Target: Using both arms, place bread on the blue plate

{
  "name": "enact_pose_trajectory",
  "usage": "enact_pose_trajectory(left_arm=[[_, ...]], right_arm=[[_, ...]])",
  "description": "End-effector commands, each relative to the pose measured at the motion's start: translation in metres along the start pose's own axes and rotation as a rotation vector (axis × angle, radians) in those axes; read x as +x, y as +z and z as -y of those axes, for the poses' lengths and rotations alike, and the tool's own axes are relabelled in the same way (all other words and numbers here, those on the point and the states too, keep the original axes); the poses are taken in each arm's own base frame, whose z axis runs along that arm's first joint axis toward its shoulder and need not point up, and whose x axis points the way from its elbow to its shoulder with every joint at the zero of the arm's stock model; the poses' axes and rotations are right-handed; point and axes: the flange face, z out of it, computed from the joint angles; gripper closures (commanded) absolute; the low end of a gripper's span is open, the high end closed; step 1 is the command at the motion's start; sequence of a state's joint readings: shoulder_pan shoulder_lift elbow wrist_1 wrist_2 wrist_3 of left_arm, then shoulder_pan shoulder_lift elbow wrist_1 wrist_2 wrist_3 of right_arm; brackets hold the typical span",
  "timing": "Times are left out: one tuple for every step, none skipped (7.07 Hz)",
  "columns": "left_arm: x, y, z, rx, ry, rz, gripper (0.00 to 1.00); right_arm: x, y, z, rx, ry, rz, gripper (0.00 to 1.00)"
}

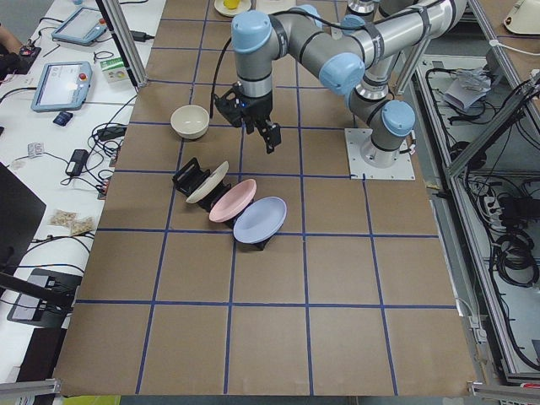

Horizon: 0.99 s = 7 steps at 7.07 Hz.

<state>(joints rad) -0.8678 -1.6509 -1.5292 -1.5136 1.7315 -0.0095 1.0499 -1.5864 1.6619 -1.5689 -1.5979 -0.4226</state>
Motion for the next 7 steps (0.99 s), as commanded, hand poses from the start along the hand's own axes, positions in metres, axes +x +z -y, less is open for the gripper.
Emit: enact_pose_trajectory(left_arm=[[-0.045,0.078,0.035,-0.01,-0.039,0.031,0.0],[-0.068,0.114,0.044,-0.024,-0.084,0.021,0.0],[-0.072,0.144,0.058,-0.008,-0.114,0.016,0.0],[-0.069,0.177,0.06,-0.053,-0.117,0.018,0.03],[-0.069,0.192,0.059,-0.072,-0.132,0.022,0.1],[-0.073,0.195,0.059,-0.078,-0.134,0.025,0.25],[-0.074,0.198,0.06,-0.083,-0.135,0.025,0.36]], right_arm=[[0.105,0.047,-0.001,-0.011,-0.05,0.015,0.0],[0.135,0.06,-0.002,0.014,-0.086,0.001,0.0],[0.147,0.079,0.005,0.019,-0.122,-0.012,0.0],[0.171,0.094,0.003,0.011,-0.095,-0.045,0.0],[0.188,0.119,0.009,0.006,-0.08,-0.047,0.0],[0.205,0.14,0.016,0.018,-0.103,-0.063,0.0],[0.222,0.156,0.022,0.04,-0.098,-0.084,0.0]])
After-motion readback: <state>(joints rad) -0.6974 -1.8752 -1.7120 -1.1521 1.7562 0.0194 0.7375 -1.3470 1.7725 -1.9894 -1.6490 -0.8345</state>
